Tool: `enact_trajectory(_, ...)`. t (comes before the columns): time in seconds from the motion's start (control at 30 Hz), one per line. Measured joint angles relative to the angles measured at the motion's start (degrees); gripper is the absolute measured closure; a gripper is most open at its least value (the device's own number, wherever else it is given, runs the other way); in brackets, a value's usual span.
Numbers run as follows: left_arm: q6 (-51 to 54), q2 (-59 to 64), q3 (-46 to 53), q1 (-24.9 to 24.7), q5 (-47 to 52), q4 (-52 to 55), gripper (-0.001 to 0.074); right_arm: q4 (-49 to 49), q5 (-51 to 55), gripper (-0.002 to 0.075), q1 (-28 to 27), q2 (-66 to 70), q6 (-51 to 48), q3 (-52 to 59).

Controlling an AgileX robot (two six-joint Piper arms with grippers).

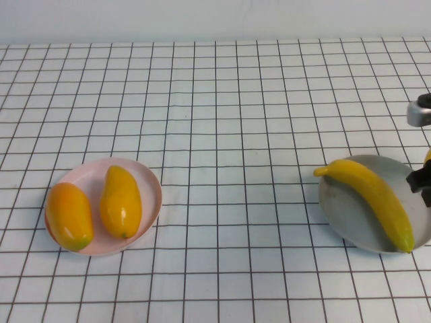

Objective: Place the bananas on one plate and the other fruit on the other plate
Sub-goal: Put another type of fruit in the right plate

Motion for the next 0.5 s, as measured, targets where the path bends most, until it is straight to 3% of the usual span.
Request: enact_trajectory(0.5, 0.0, 0.0, 0.0, 0.0, 0.0, 0.0, 0.0739, -1.3, -2.4, 0.0431, -0.5, 10.1, -2.9, 0.0)
